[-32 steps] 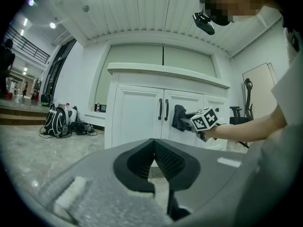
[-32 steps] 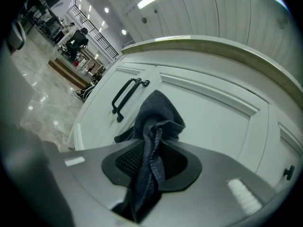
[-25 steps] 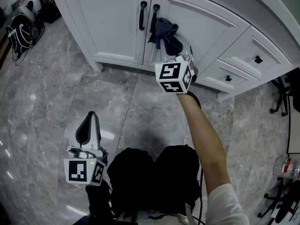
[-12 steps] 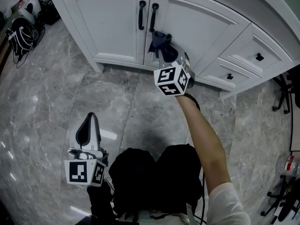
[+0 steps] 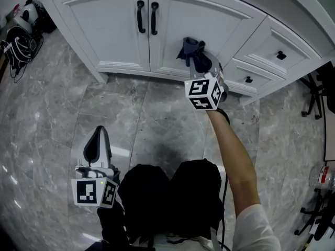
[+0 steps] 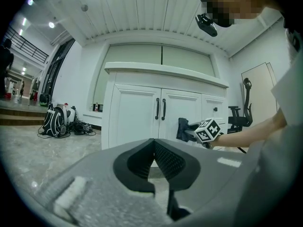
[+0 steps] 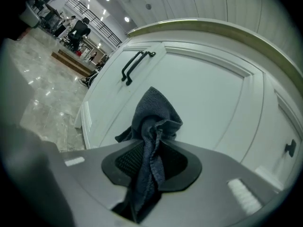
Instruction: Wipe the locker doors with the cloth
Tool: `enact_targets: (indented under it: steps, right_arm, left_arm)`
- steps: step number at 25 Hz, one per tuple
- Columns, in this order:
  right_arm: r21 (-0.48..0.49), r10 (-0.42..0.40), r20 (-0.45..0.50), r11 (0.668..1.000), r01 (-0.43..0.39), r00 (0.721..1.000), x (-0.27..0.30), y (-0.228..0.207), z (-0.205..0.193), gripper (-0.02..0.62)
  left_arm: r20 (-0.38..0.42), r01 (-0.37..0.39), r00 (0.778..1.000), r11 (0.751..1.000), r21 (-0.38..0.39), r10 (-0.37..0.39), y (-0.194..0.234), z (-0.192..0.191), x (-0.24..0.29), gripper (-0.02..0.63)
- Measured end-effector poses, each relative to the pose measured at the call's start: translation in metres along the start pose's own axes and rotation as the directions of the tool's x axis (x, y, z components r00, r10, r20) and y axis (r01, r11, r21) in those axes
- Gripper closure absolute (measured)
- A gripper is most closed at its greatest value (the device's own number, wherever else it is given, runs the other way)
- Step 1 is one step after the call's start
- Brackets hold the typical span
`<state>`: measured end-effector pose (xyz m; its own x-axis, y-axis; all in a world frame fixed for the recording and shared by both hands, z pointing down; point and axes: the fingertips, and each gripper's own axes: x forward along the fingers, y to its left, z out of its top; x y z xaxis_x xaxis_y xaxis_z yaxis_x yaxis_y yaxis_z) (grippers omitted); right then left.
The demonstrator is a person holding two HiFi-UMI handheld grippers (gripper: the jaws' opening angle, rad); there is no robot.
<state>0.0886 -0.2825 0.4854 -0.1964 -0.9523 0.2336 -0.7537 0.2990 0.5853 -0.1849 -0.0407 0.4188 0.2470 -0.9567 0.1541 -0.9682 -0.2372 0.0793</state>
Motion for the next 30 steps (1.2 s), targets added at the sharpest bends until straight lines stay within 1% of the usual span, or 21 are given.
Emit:
enact_targets:
  steps: [10,14,19,22,24,30]
  right_arm:
    - [0.008,-0.053,-0.047,0.999,0.053,0.997,-0.02,-0.038,-0.04,0.502]
    - [-0.015,-0.061,-0.05,0.998,0.06,0.997,-0.027,-0.044,-0.047,0.502]
    - [0.005,-0.085,-0.067,0.996,0.086,0.994,-0.034,-0.05,-0.059,0.502]
    - [0.01,-0.083,-0.087,0.996,0.084,0.993,-0.033,-0.047,-0.074,0.502]
    - [0.0,-0.077,-0.095,0.997,0.078,0.992,-0.031,-0.042,-0.083,0.502]
    - [0.009,-0.047,-0.148,0.999,0.049,0.988,-0.024,-0.02,-0.112,0.502]
  left_arm:
    - [-0.003,0.012,1.0,1.0,0.013,-0.012,-0.013,0.003,0.003,0.604]
    - [-0.007,0.01,1.0,1.0,0.015,-0.01,-0.014,0.003,0.003,0.604]
    - [-0.008,0.013,1.0,1.0,0.015,-0.013,-0.015,0.002,0.004,0.604]
    - [-0.011,0.015,1.0,1.0,0.014,-0.015,-0.015,0.0,0.006,0.604]
    - [-0.015,0.016,1.0,1.0,0.013,-0.016,-0.016,-0.002,0.006,0.604]
    - [-0.018,0.009,1.0,1.0,0.019,-0.008,-0.012,-0.002,0.004,0.604]
